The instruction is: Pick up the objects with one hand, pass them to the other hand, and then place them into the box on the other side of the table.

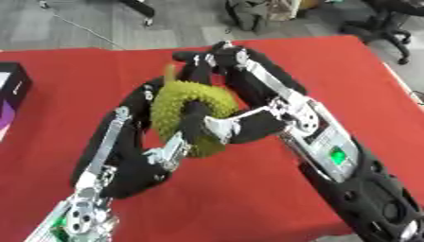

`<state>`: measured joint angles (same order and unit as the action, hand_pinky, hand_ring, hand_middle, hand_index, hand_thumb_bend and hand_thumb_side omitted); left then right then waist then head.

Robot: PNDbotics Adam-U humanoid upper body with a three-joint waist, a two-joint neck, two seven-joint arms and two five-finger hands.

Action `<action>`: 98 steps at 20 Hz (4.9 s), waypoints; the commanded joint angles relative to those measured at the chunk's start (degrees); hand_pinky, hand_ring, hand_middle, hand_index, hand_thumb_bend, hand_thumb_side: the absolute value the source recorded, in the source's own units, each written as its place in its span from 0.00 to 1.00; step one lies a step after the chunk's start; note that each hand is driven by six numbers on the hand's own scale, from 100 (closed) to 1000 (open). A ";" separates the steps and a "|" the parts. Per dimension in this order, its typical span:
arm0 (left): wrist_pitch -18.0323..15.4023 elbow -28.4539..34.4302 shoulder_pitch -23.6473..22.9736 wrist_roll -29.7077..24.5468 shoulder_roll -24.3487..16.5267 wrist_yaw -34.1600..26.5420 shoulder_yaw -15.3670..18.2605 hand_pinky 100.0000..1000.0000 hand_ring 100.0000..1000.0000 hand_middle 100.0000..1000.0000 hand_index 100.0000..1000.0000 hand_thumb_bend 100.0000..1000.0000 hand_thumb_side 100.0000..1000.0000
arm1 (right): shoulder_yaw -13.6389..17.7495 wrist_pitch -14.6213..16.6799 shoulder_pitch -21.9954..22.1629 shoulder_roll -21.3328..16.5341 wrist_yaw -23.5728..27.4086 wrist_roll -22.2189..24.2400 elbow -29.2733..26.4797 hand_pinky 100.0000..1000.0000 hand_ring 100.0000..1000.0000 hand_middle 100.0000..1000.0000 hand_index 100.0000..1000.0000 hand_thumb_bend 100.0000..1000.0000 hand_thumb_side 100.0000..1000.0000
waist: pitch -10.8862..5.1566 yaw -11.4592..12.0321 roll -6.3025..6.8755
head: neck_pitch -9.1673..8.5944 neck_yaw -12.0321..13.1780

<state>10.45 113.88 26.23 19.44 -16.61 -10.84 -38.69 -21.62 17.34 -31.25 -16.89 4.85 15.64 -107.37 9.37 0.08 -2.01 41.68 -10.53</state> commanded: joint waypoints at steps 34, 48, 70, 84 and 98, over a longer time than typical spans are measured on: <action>0.84 0.00 -3.79 13.87 -7.61 -4.89 7.64 0.87 0.58 0.55 0.29 0.00 0.37 | 14.43 -1.77 3.00 -0.20 4.48 -9.28 -5.52 1.00 0.70 0.64 0.87 0.15 0.59 | -1.12 -1.94 1.18 | -3.05 9.64; 35.65 -18.29 -6.70 32.52 -34.35 -3.05 33.77 0.82 0.67 0.65 0.34 0.00 0.11 | 13.66 0.37 8.58 -0.85 0.49 -4.66 -4.37 1.00 0.70 0.63 0.86 0.09 0.63 | -2.45 -4.83 2.10 | -10.89 23.64; 30.16 -0.49 -6.65 31.41 -33.96 5.18 30.40 0.92 0.86 0.90 0.69 0.40 0.50 | 15.47 4.53 7.20 -10.18 -2.11 -1.01 5.14 1.00 0.73 0.72 0.89 0.06 0.56 | -2.02 -4.48 2.21 | -7.45 2.95; -8.82 0.71 4.45 -3.21 -11.34 11.74 18.28 0.90 0.76 0.77 0.59 0.22 0.48 | 22.54 12.91 -7.68 -24.14 -21.93 -6.48 50.44 1.00 0.79 0.84 0.95 0.07 0.40 | 0.76 9.94 2.43 | -9.45 -24.66; -11.53 0.71 7.70 -9.11 -5.54 14.92 14.19 0.89 0.74 0.74 0.58 0.22 0.54 | 23.07 10.11 -10.84 -21.49 -40.40 -17.48 59.11 1.00 0.80 0.84 0.94 0.13 0.38 | 3.25 17.69 0.13 | -12.89 -30.87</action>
<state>-1.01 113.62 33.21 10.44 -22.12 3.63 -24.48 1.30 27.61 -40.92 -37.27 -34.41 -1.18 -48.03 13.45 17.78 -2.01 29.55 -41.02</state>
